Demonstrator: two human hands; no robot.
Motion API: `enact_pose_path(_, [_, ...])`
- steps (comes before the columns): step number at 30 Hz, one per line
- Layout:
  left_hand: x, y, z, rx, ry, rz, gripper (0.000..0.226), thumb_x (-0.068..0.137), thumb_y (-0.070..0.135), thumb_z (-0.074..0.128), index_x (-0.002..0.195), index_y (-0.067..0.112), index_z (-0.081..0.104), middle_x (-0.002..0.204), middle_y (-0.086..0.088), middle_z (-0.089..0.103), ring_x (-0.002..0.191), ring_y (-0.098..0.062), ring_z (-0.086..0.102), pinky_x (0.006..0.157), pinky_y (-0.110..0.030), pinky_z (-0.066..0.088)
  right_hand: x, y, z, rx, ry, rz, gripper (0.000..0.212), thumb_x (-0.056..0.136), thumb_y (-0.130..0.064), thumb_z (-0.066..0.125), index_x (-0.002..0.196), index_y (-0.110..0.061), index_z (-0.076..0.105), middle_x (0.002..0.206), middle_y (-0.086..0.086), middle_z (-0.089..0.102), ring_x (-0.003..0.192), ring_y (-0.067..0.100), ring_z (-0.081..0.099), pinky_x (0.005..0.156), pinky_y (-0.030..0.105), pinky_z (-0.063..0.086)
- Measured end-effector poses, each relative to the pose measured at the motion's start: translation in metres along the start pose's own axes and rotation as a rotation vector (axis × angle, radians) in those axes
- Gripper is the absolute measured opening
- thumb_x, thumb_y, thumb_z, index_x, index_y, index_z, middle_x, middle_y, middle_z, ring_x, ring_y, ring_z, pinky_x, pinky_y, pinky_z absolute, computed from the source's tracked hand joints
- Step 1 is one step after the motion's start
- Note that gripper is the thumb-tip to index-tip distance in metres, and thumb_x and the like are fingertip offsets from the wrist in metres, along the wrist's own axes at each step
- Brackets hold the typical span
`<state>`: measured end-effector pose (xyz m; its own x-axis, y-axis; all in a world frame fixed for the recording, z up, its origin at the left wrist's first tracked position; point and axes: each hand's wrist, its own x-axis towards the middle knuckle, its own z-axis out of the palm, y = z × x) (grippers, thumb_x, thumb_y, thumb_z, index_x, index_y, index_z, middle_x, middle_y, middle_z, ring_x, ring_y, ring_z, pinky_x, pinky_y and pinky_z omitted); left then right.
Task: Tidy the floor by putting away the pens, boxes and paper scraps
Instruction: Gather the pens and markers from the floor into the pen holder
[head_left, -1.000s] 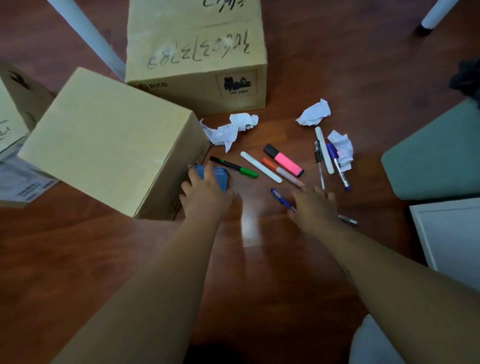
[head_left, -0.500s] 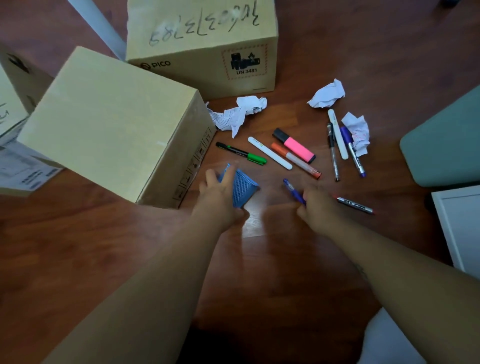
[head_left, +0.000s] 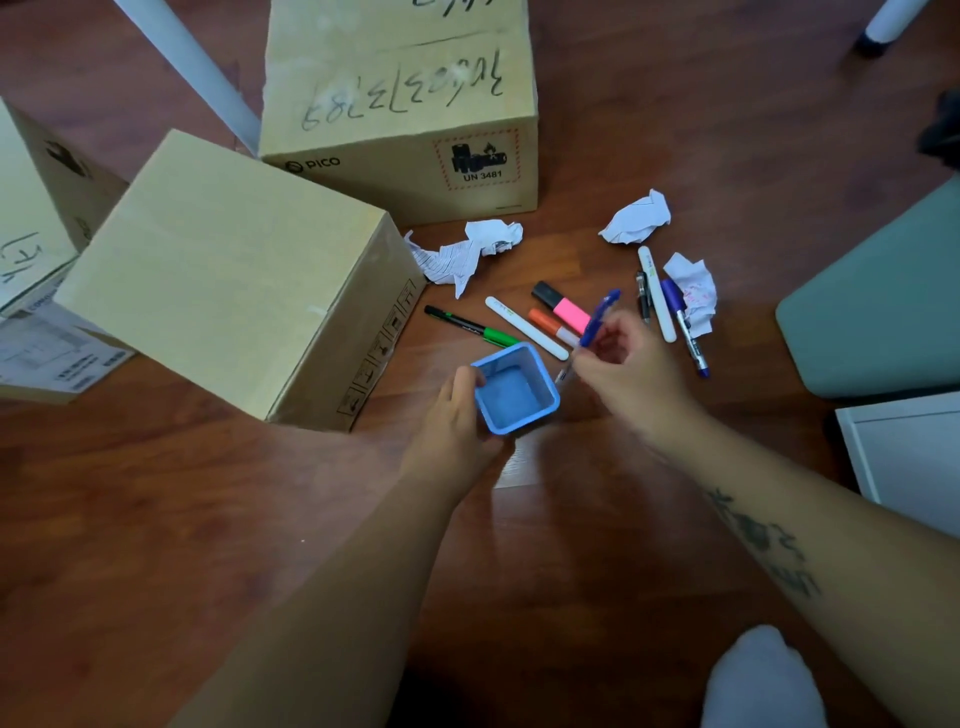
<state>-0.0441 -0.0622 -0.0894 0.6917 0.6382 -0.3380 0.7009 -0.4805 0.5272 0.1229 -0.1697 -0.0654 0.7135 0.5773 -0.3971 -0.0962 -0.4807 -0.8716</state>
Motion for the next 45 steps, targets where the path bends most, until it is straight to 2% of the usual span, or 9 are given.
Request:
enact_pose_path(6, [0.004,-0.001,0.021,-0.003,0.068,-0.050,0.062,0.072,0.034,0.082,0.116,0.024,0.038,0.125,-0.003,0.056,0.110,-0.025,0.054,0.074,-0.035,0.048,-0.001,-0.011,0.003,-0.096,0.039,-0.165,0.014,0.083,-0.015,0.068,0.094,-0.017,0.059,0.083,0.004,0.064,0.074,0.018,0.060,0.068,0.032,0.053])
enact_pose_path(11, [-0.001,-0.006,0.022,-0.019,0.115,0.005,0.083,0.069,0.038,0.083,0.134,0.020,0.036,0.138,-0.004,0.047,0.126,-0.024,0.047,0.095,-0.040,0.048,-0.007,-0.020,0.002,-0.200,-0.090,-0.247,0.013,0.083,-0.018,0.067,0.091,-0.024,0.059,0.086,-0.007,0.062,0.085,0.014,0.060,0.076,0.040,0.057])
enact_pose_path(15, [-0.007,-0.008,0.011,-0.044,0.045,0.015,0.094,0.069,0.044,0.082,0.144,0.024,0.029,0.151,-0.002,0.037,0.137,-0.022,0.039,0.108,-0.042,0.040,-0.003,-0.037,-0.003,-0.177,-0.071,-0.341,0.013,0.083,-0.015,0.067,0.091,-0.020,0.058,0.083,-0.009,0.059,0.078,0.010,0.057,0.069,0.029,0.052])
enact_pose_path(17, [-0.006,-0.004,0.003,-0.093,0.008,0.018,0.096,0.069,0.045,0.081,0.146,0.026,0.026,0.149,0.002,0.040,0.134,-0.019,0.042,0.106,-0.039,0.042,0.000,-0.036,-0.003,-0.197,-0.139,-0.324,0.012,0.084,-0.016,0.067,0.092,-0.020,0.059,0.083,-0.008,0.059,0.078,0.007,0.056,0.068,0.023,0.048])
enact_pose_path(24, [0.004,0.005,0.011,-0.133,0.044,0.068,0.083,0.064,0.050,0.082,0.133,0.028,0.040,0.126,0.005,0.057,0.112,-0.015,0.057,0.090,-0.041,0.052,0.005,0.021,-0.002,-0.301,-0.229,-0.292,0.016,0.074,-0.020,0.075,0.087,-0.025,0.065,0.104,-0.009,0.051,0.107,0.017,0.054,0.093,0.045,0.049])
enact_pose_path(31, [0.025,-0.011,0.017,-0.001,-0.151,0.099,0.111,0.055,0.051,0.089,0.143,0.033,0.023,0.144,0.000,0.043,0.130,-0.023,0.045,0.102,-0.047,0.045,0.001,0.042,-0.042,-0.302,-0.190,-0.244,0.041,0.079,-0.017,0.075,0.110,-0.036,0.056,0.109,-0.012,0.054,0.103,0.006,0.057,0.083,0.018,0.047])
enact_pose_path(34, [0.052,-0.023,0.004,0.217,-0.170,0.139,0.109,0.060,0.050,0.087,0.148,0.023,0.029,0.146,-0.003,0.037,0.133,-0.028,0.037,0.106,-0.047,0.038,0.000,0.061,-0.065,-0.366,-0.091,-0.195,0.039,0.084,-0.015,0.071,0.116,-0.032,0.057,0.104,-0.015,0.055,0.097,0.001,0.055,0.080,0.016,0.042])
enact_pose_path(39, [0.082,-0.029,-0.007,0.456,-0.060,0.264,0.074,0.088,0.024,0.066,0.151,0.020,0.029,0.151,-0.004,0.037,0.131,-0.029,0.037,0.100,-0.045,0.045,0.000,0.095,-0.070,-0.744,-0.121,-0.179,0.045,0.079,-0.017,0.070,0.123,-0.019,0.058,0.117,0.003,0.055,0.112,0.024,0.051,0.092,0.037,0.046])
enact_pose_path(45, [0.104,-0.034,0.001,0.601,-0.096,0.332,0.056,0.094,0.014,0.055,0.147,0.025,0.038,0.151,0.001,0.040,0.135,-0.026,0.036,0.096,-0.043,0.047,-0.007,0.112,-0.056,-0.954,-0.035,-0.104,0.030,0.086,-0.022,0.065,0.115,-0.020,0.059,0.118,0.002,0.053,0.108,0.026,0.046,0.086,0.036,0.041])
